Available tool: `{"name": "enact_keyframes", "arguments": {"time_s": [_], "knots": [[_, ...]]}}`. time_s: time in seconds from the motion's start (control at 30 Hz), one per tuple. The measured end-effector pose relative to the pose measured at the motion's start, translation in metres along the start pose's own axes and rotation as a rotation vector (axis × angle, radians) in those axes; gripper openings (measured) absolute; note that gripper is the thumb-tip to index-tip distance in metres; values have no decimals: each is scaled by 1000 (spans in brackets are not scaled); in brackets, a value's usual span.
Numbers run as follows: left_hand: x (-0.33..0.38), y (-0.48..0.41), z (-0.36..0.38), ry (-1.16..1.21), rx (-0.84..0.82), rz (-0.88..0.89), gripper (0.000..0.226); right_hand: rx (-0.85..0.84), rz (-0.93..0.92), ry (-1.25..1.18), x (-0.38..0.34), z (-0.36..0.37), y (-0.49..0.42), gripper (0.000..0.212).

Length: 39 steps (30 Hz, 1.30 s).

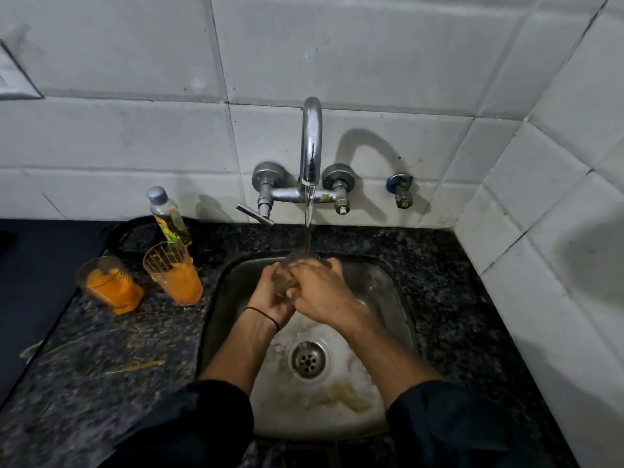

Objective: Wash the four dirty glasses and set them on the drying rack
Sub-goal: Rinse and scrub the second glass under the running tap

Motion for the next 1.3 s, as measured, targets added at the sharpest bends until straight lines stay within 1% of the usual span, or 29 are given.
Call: {"name": "enact_keyframes", "arguments": {"time_s": [0.03,0.07,0.1,0.13,0.23,0.27,0.3,0.33,0.4,0.43,0.47,0.53,0.57,0.6,0.63,0.67,0.77,0.8,0.87,0.93,0.97,1.0,1.03,1.1,1.13,1.2,1.23,1.27,1.3], "knots": [[-3,-1,-1,21,-30,5,30,72,98,-83,-2,1,-2,26],[-6,0,-1,16,-53,-5,30,98,225,-181,-3,2,-5,28],[-8,2,-1,-5,-64,-29,32,104,283,-225,-3,2,-7,30],[-7,3,-2,-58,-60,-63,34,86,274,-185,-3,0,-7,30],[-2,7,-3,-226,-49,-122,43,-60,-20,78,3,-14,-3,22],[0,7,-3,-220,-52,-113,45,-115,-69,116,9,-14,-3,27],[0,7,-2,-185,-51,-83,45,-144,-64,121,13,-14,-3,32],[0,8,-1,-145,-56,-37,45,-163,-21,83,15,-11,-4,34],[-5,13,3,-91,-97,25,36,-101,170,-249,11,-8,-8,28],[-7,13,3,-91,-112,31,33,-46,221,-352,9,-6,-10,25],[-9,14,3,-131,-103,20,33,-7,230,-355,8,-4,-11,24],[-5,14,3,-268,-43,-51,39,11,115,-72,9,-3,-7,22],[-1,13,2,-332,-6,-93,45,5,5,67,9,-1,-4,25],[2,13,0,-363,27,-119,50,-18,-86,157,11,1,-2,34],[5,12,-1,-352,44,-116,51,-34,-116,178,12,1,1,42],[5,12,-1,-316,29,-96,49,-31,-94,151,11,1,2,45],[-2,16,1,-239,-57,-11,42,25,155,-126,5,-3,-5,26],[-4,17,1,-247,-67,-9,45,45,166,-143,4,-4,-6,24],[-2,20,2,-292,-25,-59,56,13,-31,96,1,-9,1,26],[3,21,0,-271,31,-98,51,-71,-213,248,3,-10,7,38],[6,21,-1,-249,29,-91,46,-88,-209,240,6,-9,8,43],[7,21,-1,-223,5,-59,41,-101,-176,179,4,-7,8,45],[7,19,-3,-182,-32,-11,39,-108,-90,23,3,-3,7,42],[4,19,-5,-145,-76,45,39,-56,108,-312,1,5,0,26],[4,22,-4,-176,-66,33,36,-14,133,-338,0,5,0,19],[7,21,-6,-303,17,-61,35,17,54,-128,4,1,1,19],[8,18,-9,-321,53,-106,38,-8,-39,15,6,1,3,26],[8,20,-8,-291,71,-128,41,-32,-124,134,11,2,3,35],[8,19,-9,-259,61,-109,40,-48,-164,171,15,4,4,40]]}}
Point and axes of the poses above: each hand's wrist, its own y-axis away from the middle knuckle, its own z-axis out of the palm, x = y × z, the point moved 3 cm from there along -y, towards the middle knuckle, and after that the axes turned 7 degrees about x, right-handed, at the moved point
